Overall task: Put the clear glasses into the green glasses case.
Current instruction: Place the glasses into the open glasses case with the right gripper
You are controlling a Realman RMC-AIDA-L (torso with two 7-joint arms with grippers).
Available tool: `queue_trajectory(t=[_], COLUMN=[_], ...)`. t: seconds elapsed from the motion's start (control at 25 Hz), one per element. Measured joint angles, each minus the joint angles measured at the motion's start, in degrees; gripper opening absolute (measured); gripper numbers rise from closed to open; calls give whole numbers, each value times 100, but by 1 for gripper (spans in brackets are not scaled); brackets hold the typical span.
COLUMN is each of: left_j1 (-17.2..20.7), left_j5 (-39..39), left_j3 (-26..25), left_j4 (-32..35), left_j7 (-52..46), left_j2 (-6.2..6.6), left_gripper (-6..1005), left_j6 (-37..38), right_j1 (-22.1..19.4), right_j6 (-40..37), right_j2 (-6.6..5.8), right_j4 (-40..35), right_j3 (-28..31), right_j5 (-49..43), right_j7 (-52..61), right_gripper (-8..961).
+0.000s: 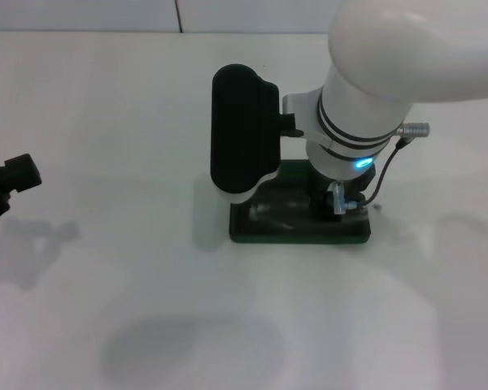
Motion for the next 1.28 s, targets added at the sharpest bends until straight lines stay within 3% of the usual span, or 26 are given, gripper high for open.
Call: queue_trajectory(t=[0.24,0.36,0.56,0.88,1.28], left_j1=[-3,-7,-8,1,-4], left_j5=[0,0,0,-22,-85], left_j3=[0,0,0,0,-4], left_j4=[1,2,8,23,36], left_j7=[0,0,0,-3,-127], left_j2=[2,2,4,11,20], left_gripper=[42,42,42,42,42], left_j6=[0,-1,-3,-6,20], right_j1=[-31,-41,-85,-176,-739], right_j6=[10,-11,-104,-269,-604], right_j2=[0,0,0,0,0], right_j4=[-93,-160,-363,-709,-1551], right_j3=[-77,-79,-57,-51,168], right_j5=[-100,-132,-150,-153,-167], right_j7=[95,103,121,210,315], right_gripper=[165,337,436,437,437])
